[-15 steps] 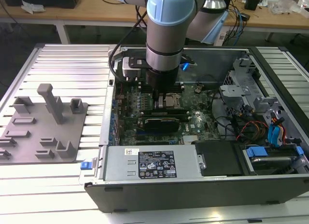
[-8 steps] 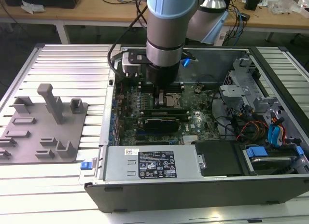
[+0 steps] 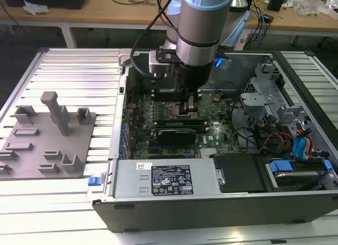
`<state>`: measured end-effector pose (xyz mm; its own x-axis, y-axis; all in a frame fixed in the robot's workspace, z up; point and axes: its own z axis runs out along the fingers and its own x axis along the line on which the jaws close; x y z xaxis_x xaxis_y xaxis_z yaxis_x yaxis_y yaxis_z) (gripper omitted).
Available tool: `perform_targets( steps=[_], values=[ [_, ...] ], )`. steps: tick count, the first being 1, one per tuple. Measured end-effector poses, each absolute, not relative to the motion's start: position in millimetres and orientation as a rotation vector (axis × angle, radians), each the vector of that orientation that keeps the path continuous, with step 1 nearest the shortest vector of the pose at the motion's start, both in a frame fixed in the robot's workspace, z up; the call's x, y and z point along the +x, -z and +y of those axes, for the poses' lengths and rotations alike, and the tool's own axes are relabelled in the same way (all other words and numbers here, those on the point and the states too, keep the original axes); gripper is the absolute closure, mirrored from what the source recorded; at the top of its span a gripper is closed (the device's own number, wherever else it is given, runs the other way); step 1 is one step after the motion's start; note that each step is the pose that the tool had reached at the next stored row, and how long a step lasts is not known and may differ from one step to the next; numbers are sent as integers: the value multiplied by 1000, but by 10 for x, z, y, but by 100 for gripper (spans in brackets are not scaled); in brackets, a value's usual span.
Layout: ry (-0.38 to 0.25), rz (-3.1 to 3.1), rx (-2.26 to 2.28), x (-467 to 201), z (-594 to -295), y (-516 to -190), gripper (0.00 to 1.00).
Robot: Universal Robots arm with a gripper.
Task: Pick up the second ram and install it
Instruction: 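Press down the second ram until it locks into place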
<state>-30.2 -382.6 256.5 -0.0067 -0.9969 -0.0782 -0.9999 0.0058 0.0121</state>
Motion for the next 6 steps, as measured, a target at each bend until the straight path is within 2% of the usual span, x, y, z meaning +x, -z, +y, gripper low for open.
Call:
perform_targets(
  steps=[6],
  values=[
    [-99,2194,-2180,-298,-3825,-2565,92]
  ],
)
